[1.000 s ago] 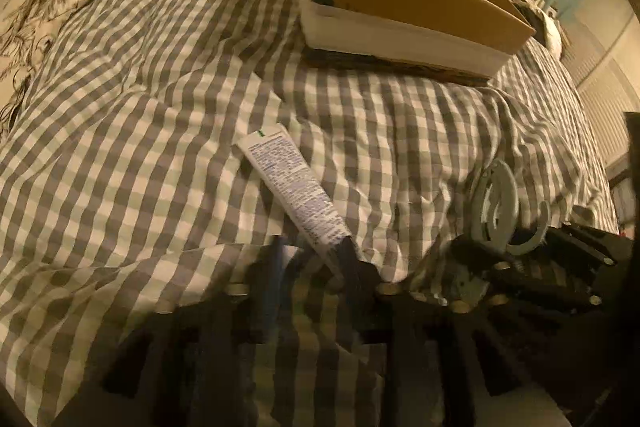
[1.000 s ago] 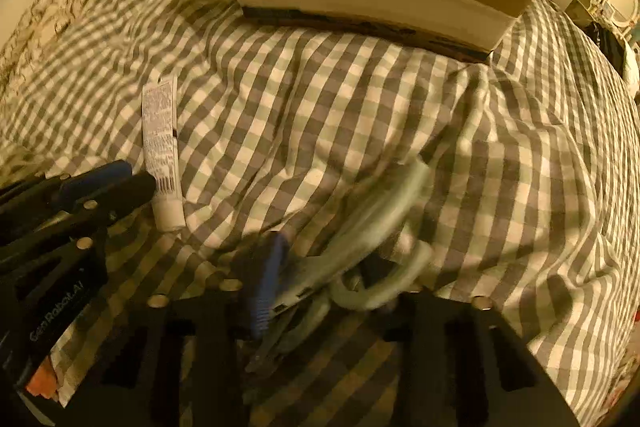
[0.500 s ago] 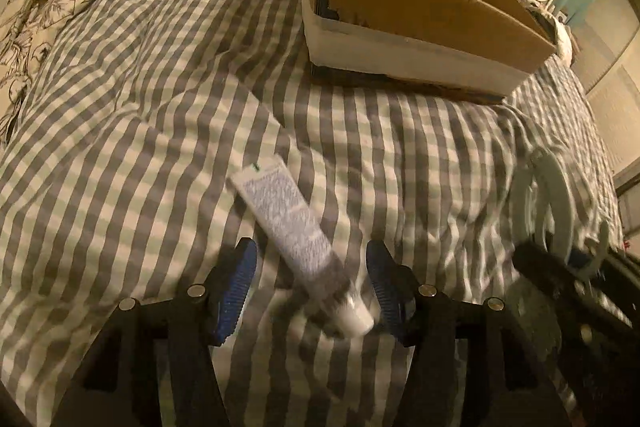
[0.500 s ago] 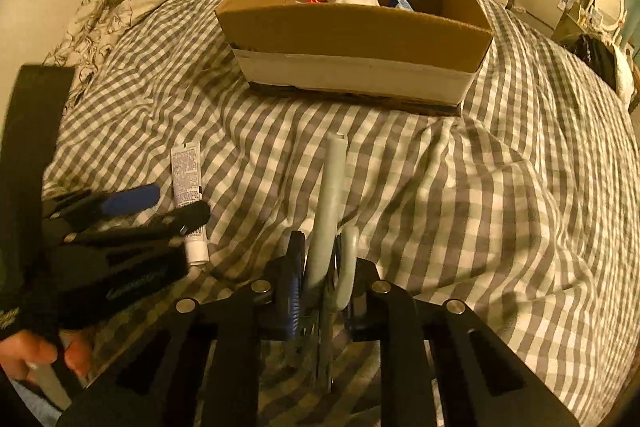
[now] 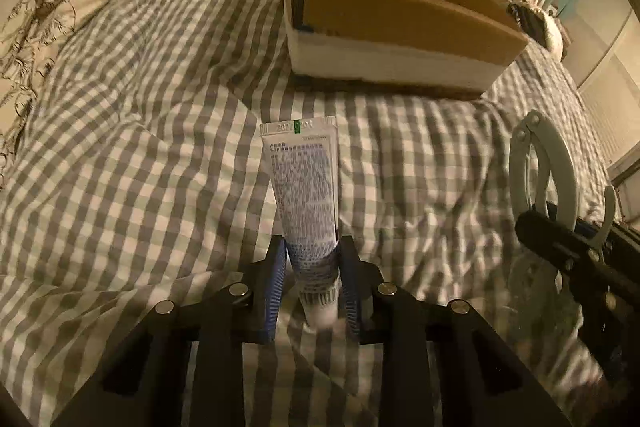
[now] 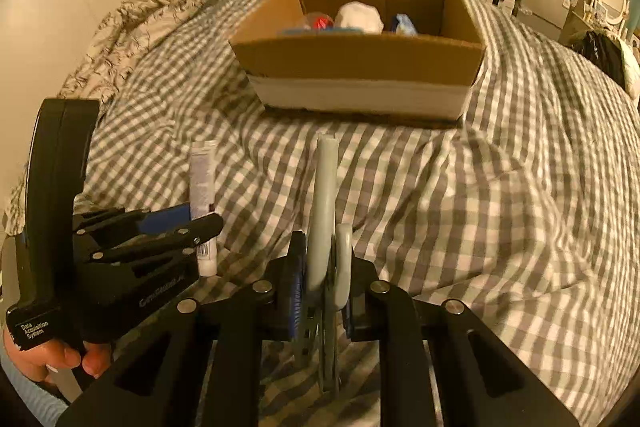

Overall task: Organize objects
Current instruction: 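Grasp the white tube with the left tool while the right grasps the grey scissors, then lower the tube and scissors into the box and open both tools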

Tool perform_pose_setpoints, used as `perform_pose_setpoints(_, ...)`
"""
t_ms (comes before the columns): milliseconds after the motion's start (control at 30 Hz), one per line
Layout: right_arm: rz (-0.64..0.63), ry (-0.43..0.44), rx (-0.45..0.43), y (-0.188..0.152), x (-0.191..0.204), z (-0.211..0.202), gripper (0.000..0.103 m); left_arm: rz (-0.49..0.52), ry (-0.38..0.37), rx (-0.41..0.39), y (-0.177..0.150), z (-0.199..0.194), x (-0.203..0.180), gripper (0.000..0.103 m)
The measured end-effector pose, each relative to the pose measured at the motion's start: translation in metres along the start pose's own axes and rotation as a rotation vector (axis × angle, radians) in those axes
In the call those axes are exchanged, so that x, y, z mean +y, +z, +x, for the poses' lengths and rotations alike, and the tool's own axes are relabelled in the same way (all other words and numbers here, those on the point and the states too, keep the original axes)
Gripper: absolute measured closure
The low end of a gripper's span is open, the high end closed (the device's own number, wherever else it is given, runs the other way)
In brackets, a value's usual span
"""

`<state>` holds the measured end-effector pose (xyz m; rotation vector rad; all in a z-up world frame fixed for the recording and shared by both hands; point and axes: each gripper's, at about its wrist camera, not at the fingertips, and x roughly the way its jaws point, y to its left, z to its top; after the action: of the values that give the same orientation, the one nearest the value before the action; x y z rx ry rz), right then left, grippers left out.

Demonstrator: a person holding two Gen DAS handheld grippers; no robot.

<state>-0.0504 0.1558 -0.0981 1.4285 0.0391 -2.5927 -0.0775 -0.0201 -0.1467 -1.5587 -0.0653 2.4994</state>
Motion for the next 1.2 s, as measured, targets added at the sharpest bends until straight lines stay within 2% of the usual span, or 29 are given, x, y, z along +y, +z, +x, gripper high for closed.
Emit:
perform_pose_setpoints(167,0.017,-0.023,-0.072,0.013,-0.008,-0.030,0.088,0.015,-0.010,-0.072,0.005,-0.032,-0.008,0.078)
perform_pose_setpoints(333,0.021,-0.038,-0.142,0.033,-0.015,-0.059,0.088,0.050,-0.023,-0.160,0.025,-0.065,-0.021,0.079)
perform_pose_setpoints(633,-0.004,-0.037,-0.232,0.082,-0.025,-0.082,0.089,0.126,-0.026,-0.265,0.089,-0.099,-0.053,0.079)
perform_pose_setpoints(933,0.015,-0.034,-0.303,0.152,-0.052,-0.076,0.088,0.151,-0.036,-0.296,0.165,-0.088,-0.071,0.079)
perform_pose_setpoints(1100,0.038,-0.047,-0.278,0.183,-0.070,-0.045,0.089,0.198,-0.033,-0.245,0.198,-0.055,-0.085,0.079)
perform_pose_setpoints(1200,0.042,-0.068,-0.250,0.192,-0.078,-0.019,0.089,0.231,-0.041,-0.189,0.205,-0.027,-0.091,0.079)
